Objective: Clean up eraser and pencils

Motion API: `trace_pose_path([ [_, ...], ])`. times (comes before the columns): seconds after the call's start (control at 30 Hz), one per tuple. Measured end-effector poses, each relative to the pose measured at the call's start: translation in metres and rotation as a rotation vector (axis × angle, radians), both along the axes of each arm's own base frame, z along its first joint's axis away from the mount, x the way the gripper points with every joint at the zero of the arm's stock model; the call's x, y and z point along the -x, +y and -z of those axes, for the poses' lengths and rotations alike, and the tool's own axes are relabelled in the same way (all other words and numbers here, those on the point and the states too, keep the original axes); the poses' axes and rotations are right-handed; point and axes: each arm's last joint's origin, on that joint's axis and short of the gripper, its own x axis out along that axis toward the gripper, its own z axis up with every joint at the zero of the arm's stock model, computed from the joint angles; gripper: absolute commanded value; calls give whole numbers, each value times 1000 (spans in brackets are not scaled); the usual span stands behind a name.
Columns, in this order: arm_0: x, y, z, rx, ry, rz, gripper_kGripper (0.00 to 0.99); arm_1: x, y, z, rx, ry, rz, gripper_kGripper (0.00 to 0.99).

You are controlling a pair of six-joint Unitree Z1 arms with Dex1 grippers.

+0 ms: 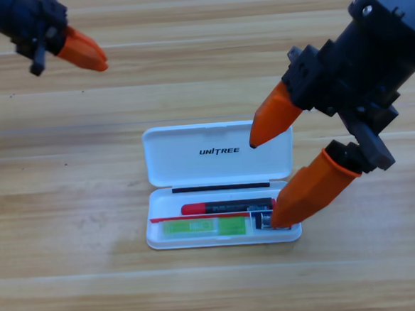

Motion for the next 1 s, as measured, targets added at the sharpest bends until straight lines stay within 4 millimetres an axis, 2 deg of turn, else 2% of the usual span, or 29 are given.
trace_pose_path([
  [0.2, -46, -5, 36, 89, 69, 30, 0, 7, -8, -6, -29, -8, 7, 983],
  [0.43, -67, -12, 83, 158, 176, 68, 0, 9, -11, -2, -33, -3, 17, 985],
  [0.67, -69, -25, 115, 162, 269, 116, 0, 15, -19, -11, -62, -20, 25, 985],
  [1.0, -52, -58, 130, 150, 371, 238, 0, 19, -24, -17, -78, -33, 25, 985],
])
